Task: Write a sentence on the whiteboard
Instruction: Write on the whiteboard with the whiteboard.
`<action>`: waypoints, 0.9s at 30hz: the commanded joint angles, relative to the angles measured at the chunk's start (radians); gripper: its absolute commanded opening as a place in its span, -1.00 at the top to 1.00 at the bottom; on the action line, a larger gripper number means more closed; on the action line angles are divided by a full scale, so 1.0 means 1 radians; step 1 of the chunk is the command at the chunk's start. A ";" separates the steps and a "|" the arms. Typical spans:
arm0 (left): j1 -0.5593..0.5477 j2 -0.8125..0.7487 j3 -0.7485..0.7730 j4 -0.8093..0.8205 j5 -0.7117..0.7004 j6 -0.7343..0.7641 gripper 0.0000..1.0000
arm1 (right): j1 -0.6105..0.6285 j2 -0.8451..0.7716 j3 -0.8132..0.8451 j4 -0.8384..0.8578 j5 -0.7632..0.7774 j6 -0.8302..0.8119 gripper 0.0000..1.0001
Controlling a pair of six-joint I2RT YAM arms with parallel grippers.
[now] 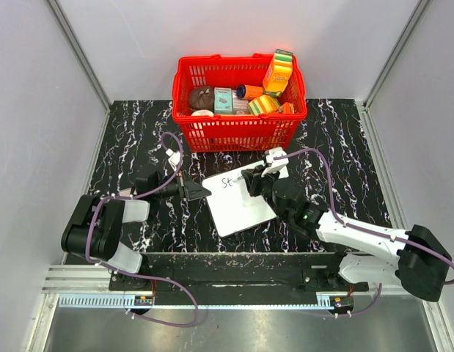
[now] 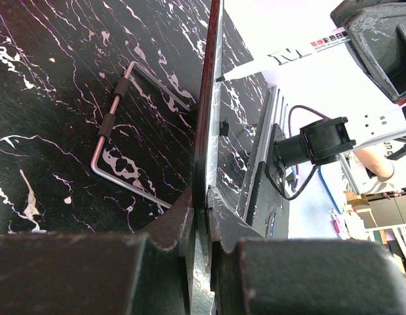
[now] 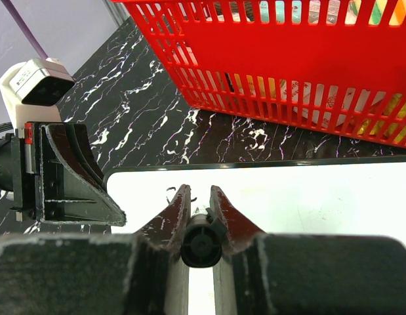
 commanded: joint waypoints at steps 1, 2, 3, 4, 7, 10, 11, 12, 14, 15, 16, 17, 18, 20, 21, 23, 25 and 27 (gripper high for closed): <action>-0.002 0.011 0.019 0.048 0.006 0.066 1.00 | -0.007 0.000 0.035 0.037 -0.002 0.012 1.00; -0.002 0.010 0.020 0.048 0.008 0.066 1.00 | -0.007 -0.003 0.029 0.037 -0.002 0.011 1.00; -0.002 0.010 0.020 0.048 0.006 0.066 1.00 | -0.007 -0.007 0.028 0.035 -0.004 0.011 1.00; -0.002 0.010 0.020 0.048 0.006 0.066 1.00 | -0.007 -0.009 0.028 0.035 -0.004 0.011 1.00; -0.002 0.010 0.020 0.046 0.006 0.064 1.00 | -0.007 -0.003 0.029 0.023 0.003 0.012 1.00; -0.002 0.010 0.020 0.048 0.006 0.066 1.00 | -0.009 -0.004 0.026 0.021 0.022 0.014 1.00; -0.002 0.011 0.020 0.048 0.006 0.066 1.00 | -0.010 -0.004 0.023 0.020 0.026 0.014 1.00; -0.002 0.010 0.020 0.046 0.006 0.064 1.00 | -0.010 -0.006 0.023 0.015 0.035 0.014 1.00; -0.002 0.010 0.020 0.046 0.006 0.066 1.00 | -0.015 -0.007 0.026 0.011 0.041 0.014 1.00; -0.002 0.010 0.020 0.048 0.006 0.066 1.00 | -0.018 -0.007 0.025 0.007 0.047 0.015 1.00; -0.002 0.010 0.020 0.048 0.008 0.066 1.00 | -0.018 -0.007 0.023 0.006 0.052 0.015 1.00; -0.002 0.010 0.020 0.048 0.006 0.066 1.00 | -0.021 -0.011 0.022 0.006 0.058 0.015 1.00; -0.002 0.010 0.020 0.046 0.008 0.066 1.00 | -0.022 -0.012 0.022 0.004 0.061 0.018 1.00; -0.002 0.010 0.020 0.048 0.006 0.066 1.00 | -0.028 -0.014 0.022 0.003 0.068 0.023 1.00; -0.002 0.011 0.019 0.048 0.006 0.066 1.00 | -0.030 -0.012 0.023 -0.002 0.072 0.023 1.00; -0.002 0.011 0.019 0.048 0.005 0.066 1.00 | -0.035 -0.012 0.025 -0.005 0.073 0.029 1.00; -0.002 0.011 0.020 0.046 0.005 0.064 1.00 | -0.038 -0.011 0.026 -0.005 0.081 0.034 1.00; -0.002 0.011 0.020 0.046 0.006 0.064 1.00 | -0.044 -0.011 0.028 -0.005 0.081 0.037 1.00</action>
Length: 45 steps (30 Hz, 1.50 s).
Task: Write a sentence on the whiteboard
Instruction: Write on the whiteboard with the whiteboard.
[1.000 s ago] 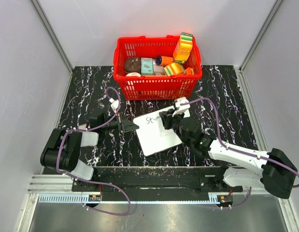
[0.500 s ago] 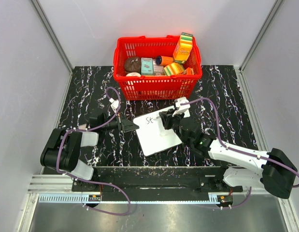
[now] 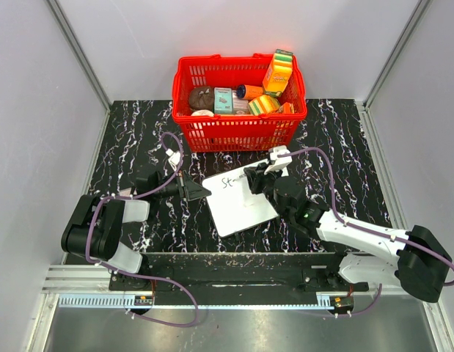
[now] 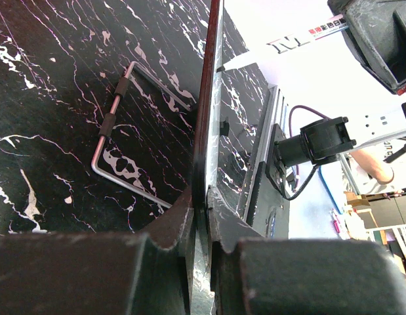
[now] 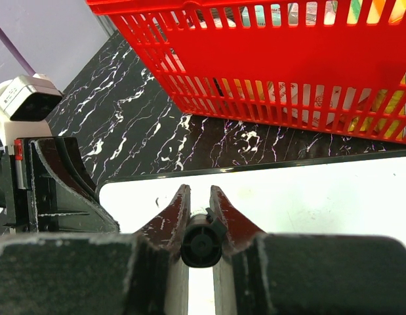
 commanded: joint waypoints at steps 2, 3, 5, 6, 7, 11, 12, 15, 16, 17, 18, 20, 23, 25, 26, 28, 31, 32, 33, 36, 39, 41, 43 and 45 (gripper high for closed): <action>-0.002 0.011 0.020 0.046 0.007 0.066 1.00 | -0.021 -0.010 0.031 -0.002 0.060 0.005 1.00; -0.002 0.011 0.020 0.048 0.005 0.066 1.00 | -0.021 -0.009 0.031 0.001 0.059 0.005 1.00; -0.002 0.011 0.020 0.046 0.005 0.066 1.00 | -0.024 -0.006 0.037 0.001 0.056 0.005 1.00; -0.002 0.011 0.020 0.045 0.005 0.066 1.00 | -0.024 -0.004 0.037 0.003 0.051 0.003 1.00; -0.002 0.011 0.022 0.046 0.007 0.064 1.00 | -0.024 -0.004 0.038 0.006 0.048 0.005 1.00; -0.003 0.012 0.022 0.046 0.007 0.064 1.00 | -0.024 0.005 0.042 0.018 0.033 0.008 1.00; -0.003 0.012 0.022 0.046 0.007 0.066 1.00 | -0.024 0.007 0.042 0.021 0.026 0.008 1.00; -0.003 0.014 0.023 0.045 0.008 0.064 1.00 | -0.026 0.010 0.042 0.027 0.008 0.008 1.00; -0.003 0.014 0.023 0.046 0.007 0.064 1.00 | -0.026 0.010 0.042 0.029 0.000 0.006 1.00; -0.003 0.014 0.023 0.046 0.007 0.066 1.00 | -0.026 0.011 0.043 0.026 -0.001 0.006 1.00; -0.003 0.014 0.023 0.046 0.007 0.064 1.00 | -0.026 0.011 0.042 0.027 -0.009 0.008 1.00; -0.003 0.014 0.022 0.046 0.007 0.066 1.00 | -0.026 0.013 0.038 0.026 -0.015 0.011 1.00; -0.003 0.014 0.023 0.046 0.008 0.066 1.00 | -0.026 0.008 0.029 0.032 -0.029 0.014 1.00; -0.003 0.015 0.023 0.046 0.007 0.066 1.00 | -0.026 0.005 0.023 0.038 -0.043 0.015 1.00; -0.003 0.014 0.023 0.045 0.007 0.066 1.00 | -0.026 0.004 0.025 0.034 -0.044 0.014 1.00; -0.005 0.014 0.023 0.046 0.007 0.066 1.00 | -0.026 0.004 0.023 0.033 -0.050 0.012 1.00; -0.005 0.014 0.022 0.046 0.007 0.066 1.00 | -0.026 0.001 0.014 0.043 -0.064 0.011 1.00; -0.005 0.014 0.023 0.046 0.007 0.066 1.00 | -0.026 0.001 0.014 0.037 -0.064 0.012 1.00; -0.005 0.014 0.023 0.046 0.007 0.066 1.00 | -0.026 0.002 0.014 0.032 -0.066 0.015 1.00; -0.005 0.014 0.023 0.045 0.007 0.066 1.00 | -0.026 0.004 0.009 0.020 -0.067 0.022 1.00; -0.005 0.014 0.025 0.045 0.007 0.066 1.00 | -0.026 -0.004 -0.003 0.011 -0.070 0.032 1.00; -0.005 0.015 0.025 0.043 0.007 0.064 1.00 | -0.026 -0.010 -0.006 -0.002 -0.070 0.035 1.00; -0.006 0.014 0.025 0.045 0.007 0.066 1.00 | -0.026 -0.015 -0.012 -0.009 -0.072 0.040 1.00; -0.006 0.014 0.025 0.043 0.007 0.066 1.00 | -0.026 -0.019 -0.017 -0.020 -0.070 0.042 1.00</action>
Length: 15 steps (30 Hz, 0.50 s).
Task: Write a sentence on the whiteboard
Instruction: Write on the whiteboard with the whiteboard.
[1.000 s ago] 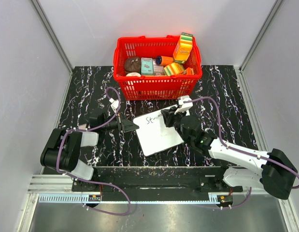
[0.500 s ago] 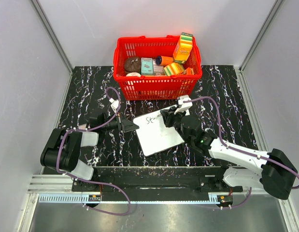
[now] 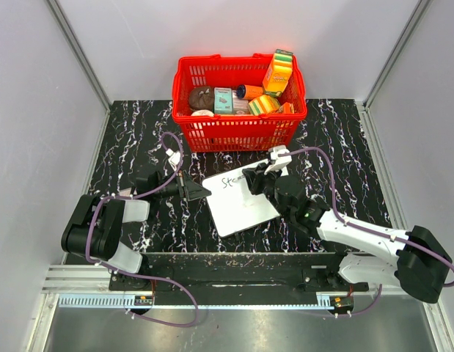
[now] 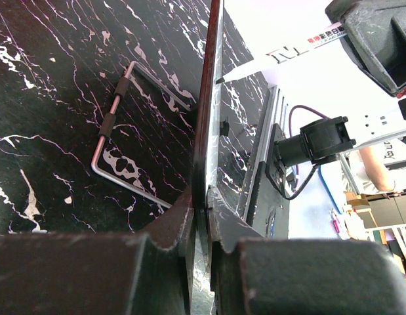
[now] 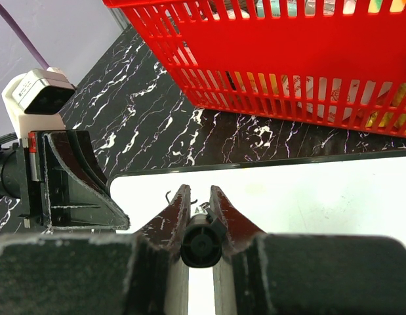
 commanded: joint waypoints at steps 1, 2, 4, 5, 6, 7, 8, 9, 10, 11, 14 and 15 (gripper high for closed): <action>-0.006 0.013 0.024 0.045 0.007 0.066 1.00 | -0.008 -0.024 -0.016 -0.023 -0.004 0.011 1.00; -0.006 0.013 0.024 0.043 0.006 0.066 1.00 | -0.008 -0.026 -0.018 -0.027 -0.003 0.016 1.00; -0.006 0.013 0.024 0.043 0.004 0.067 1.00 | -0.008 -0.034 -0.026 -0.035 0.000 0.018 1.00; -0.006 0.013 0.024 0.043 0.007 0.067 1.00 | -0.008 -0.035 -0.029 -0.035 0.005 0.022 1.00; -0.006 0.013 0.024 0.042 0.006 0.067 1.00 | -0.008 -0.038 -0.035 -0.037 0.007 0.021 1.00; -0.006 0.013 0.024 0.042 0.004 0.067 1.00 | -0.008 -0.041 -0.038 -0.038 0.010 0.022 1.00; -0.006 0.013 0.024 0.042 0.006 0.067 1.00 | -0.008 -0.044 -0.039 -0.040 0.017 0.022 1.00; -0.006 0.013 0.024 0.042 0.006 0.066 1.00 | -0.008 -0.046 -0.041 -0.041 0.019 0.024 1.00; -0.006 0.014 0.024 0.040 0.006 0.066 1.00 | -0.008 -0.047 -0.041 -0.044 0.022 0.024 1.00; -0.006 0.013 0.024 0.040 0.004 0.066 1.00 | -0.008 -0.052 -0.042 -0.044 0.031 0.024 1.00; -0.006 0.013 0.024 0.040 0.004 0.067 1.00 | -0.008 -0.057 -0.042 -0.044 0.052 0.024 1.00; -0.006 0.013 0.024 0.040 0.004 0.067 1.00 | -0.008 -0.057 -0.039 -0.046 0.062 0.024 1.00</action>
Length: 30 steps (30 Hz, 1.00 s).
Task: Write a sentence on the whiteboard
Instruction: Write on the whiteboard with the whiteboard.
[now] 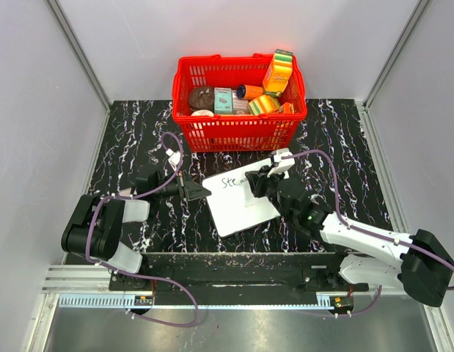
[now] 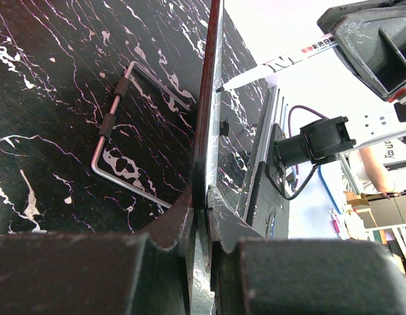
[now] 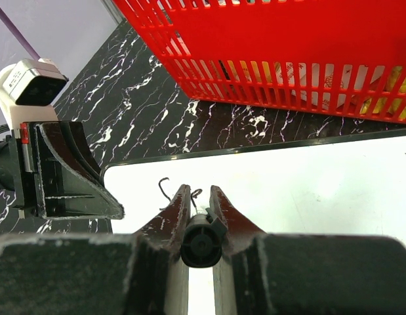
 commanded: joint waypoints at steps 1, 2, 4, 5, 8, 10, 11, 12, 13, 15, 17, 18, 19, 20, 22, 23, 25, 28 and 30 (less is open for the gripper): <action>-0.006 0.012 0.022 0.041 0.004 0.069 1.00 | -0.008 -0.018 0.000 -0.026 0.062 0.000 1.00; -0.006 0.014 0.024 0.041 0.004 0.067 1.00 | -0.006 -0.016 0.005 -0.026 0.071 -0.001 1.00; -0.006 0.012 0.024 0.039 0.004 0.067 1.00 | -0.010 -0.009 0.017 -0.026 0.074 -0.001 1.00; -0.006 0.012 0.024 0.041 0.006 0.066 1.00 | -0.013 -0.007 0.023 -0.029 0.074 -0.001 1.00; -0.006 0.012 0.024 0.041 0.004 0.069 1.00 | -0.016 0.002 0.045 -0.034 0.076 -0.006 1.00; -0.006 0.012 0.024 0.041 0.004 0.069 1.00 | -0.017 0.001 0.052 -0.034 0.077 -0.007 1.00; -0.006 0.012 0.024 0.041 0.004 0.069 1.00 | -0.019 -0.002 0.054 -0.034 0.081 -0.010 1.00; -0.006 0.012 0.024 0.041 0.006 0.067 1.00 | -0.020 -0.010 0.054 -0.031 0.076 -0.012 1.00; -0.006 0.012 0.022 0.041 0.004 0.069 1.00 | -0.020 -0.016 0.054 -0.023 0.077 -0.015 1.00; -0.006 0.012 0.024 0.039 0.004 0.069 1.00 | -0.020 -0.037 0.045 -0.014 0.073 -0.015 1.00; -0.006 0.012 0.024 0.041 0.006 0.069 1.00 | -0.020 -0.056 0.037 0.008 0.073 -0.015 1.00; -0.006 0.012 0.025 0.041 0.006 0.069 1.00 | -0.022 -0.065 0.037 0.009 0.076 -0.016 1.00; -0.006 0.014 0.025 0.041 0.004 0.069 1.00 | -0.023 -0.067 0.040 0.009 0.081 -0.021 1.00; -0.006 0.014 0.025 0.039 0.004 0.067 1.00 | -0.023 -0.068 0.042 0.009 0.082 -0.023 1.00; -0.006 0.015 0.025 0.039 0.004 0.069 1.00 | -0.025 -0.059 0.054 0.009 0.085 -0.030 1.00; -0.006 0.015 0.027 0.038 0.004 0.069 1.00 | -0.026 -0.056 0.057 0.009 0.085 -0.033 1.00; -0.006 0.014 0.025 0.038 0.006 0.069 1.00 | -0.026 -0.039 0.071 0.006 0.084 -0.039 1.00; -0.006 0.014 0.027 0.039 0.004 0.069 1.00 | -0.028 -0.021 0.086 0.006 0.076 -0.041 1.00; -0.006 0.014 0.027 0.039 0.006 0.069 1.00 | -0.029 -0.013 0.092 0.008 0.070 -0.042 1.00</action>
